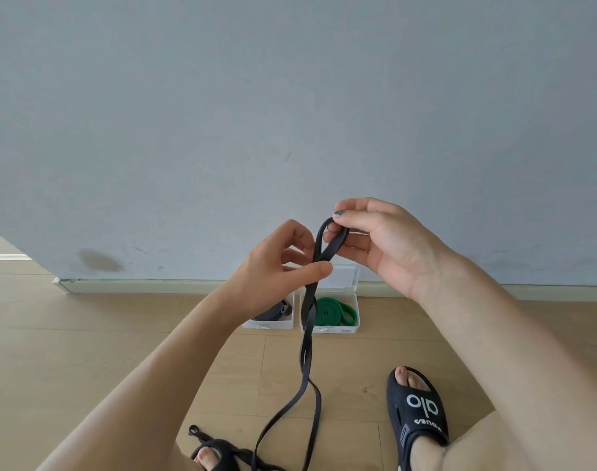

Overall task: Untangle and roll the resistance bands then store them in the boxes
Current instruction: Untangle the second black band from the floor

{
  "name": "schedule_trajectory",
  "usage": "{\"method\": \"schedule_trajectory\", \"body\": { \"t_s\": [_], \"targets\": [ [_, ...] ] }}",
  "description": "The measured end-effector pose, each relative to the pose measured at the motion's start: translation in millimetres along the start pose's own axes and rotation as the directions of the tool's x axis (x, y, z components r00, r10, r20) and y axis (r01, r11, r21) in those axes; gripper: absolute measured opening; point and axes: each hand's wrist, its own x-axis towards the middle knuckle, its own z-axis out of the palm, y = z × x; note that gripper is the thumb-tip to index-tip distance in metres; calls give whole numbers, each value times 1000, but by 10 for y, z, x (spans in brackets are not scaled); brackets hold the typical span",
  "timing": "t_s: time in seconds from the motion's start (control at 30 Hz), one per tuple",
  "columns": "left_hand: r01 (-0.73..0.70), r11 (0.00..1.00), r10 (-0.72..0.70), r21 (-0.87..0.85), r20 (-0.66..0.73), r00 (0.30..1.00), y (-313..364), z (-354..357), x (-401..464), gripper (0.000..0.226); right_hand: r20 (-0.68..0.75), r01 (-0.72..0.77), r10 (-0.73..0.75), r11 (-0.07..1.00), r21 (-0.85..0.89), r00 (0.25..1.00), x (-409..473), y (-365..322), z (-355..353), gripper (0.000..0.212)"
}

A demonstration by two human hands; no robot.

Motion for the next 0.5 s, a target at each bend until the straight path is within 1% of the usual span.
{"method": "schedule_trajectory", "body": {
  "t_s": [0.07, 0.17, 0.27, 0.37, 0.43, 0.5],
  "targets": [
    [-6, 999, 6, 51, -2, 1000, -13, 2, 1, 23, 9, -28, 27, 998, 49, 1000, -4, -8, 0, 16],
    [-55, 986, 60, 156, -29, 998, -35, -5, 11, 23, 10, -51, 50, 994, 92, 999, -15, -5, 9, 16],
    [-88, 980, 98, 178, -48, 994, -21, -29, 11, 30, -17, -59, 64, 978, 198, 998, -8, -3, 6, 19],
    [-113, 972, 120, 206, -23, 993, -19, 0, 1, 32, -44, -77, 92, 958, 278, 995, -11, 1, 14, 15],
    [-123, 967, 125, 222, 5, 992, -29, 33, -8, 27, -44, -96, 110, 964, 248, 993, -23, 3, 21, 9],
    [-143, 965, 138, 218, 39, 990, -37, 42, -9, 20, -49, -111, 122, 977, 183, 991, -35, 5, 10, 10]
  ]
}}
